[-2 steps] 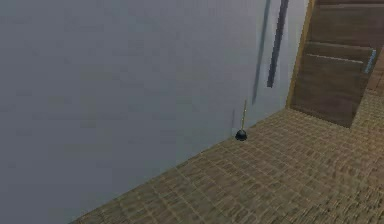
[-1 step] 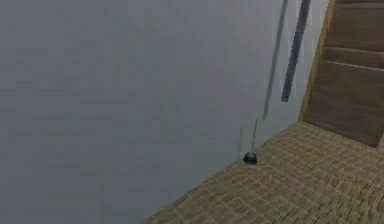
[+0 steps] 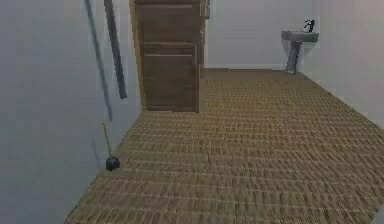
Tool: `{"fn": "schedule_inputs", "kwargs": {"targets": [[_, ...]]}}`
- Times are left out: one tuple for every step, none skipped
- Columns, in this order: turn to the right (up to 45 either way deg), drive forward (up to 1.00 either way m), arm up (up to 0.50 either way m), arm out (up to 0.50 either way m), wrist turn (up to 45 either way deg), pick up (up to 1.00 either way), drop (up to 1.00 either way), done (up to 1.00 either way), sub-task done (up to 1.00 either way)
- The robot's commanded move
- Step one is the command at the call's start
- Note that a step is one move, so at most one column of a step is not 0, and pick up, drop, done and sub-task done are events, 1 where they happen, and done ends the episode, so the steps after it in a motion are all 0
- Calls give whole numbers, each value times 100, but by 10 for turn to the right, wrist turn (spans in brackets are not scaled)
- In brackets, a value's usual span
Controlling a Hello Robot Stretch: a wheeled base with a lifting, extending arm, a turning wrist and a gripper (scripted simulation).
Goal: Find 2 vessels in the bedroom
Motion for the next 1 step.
{"fn": "schedule_inputs", "kwargs": {"targets": [[150,0,0,0,0,0,0,0,0]]}}
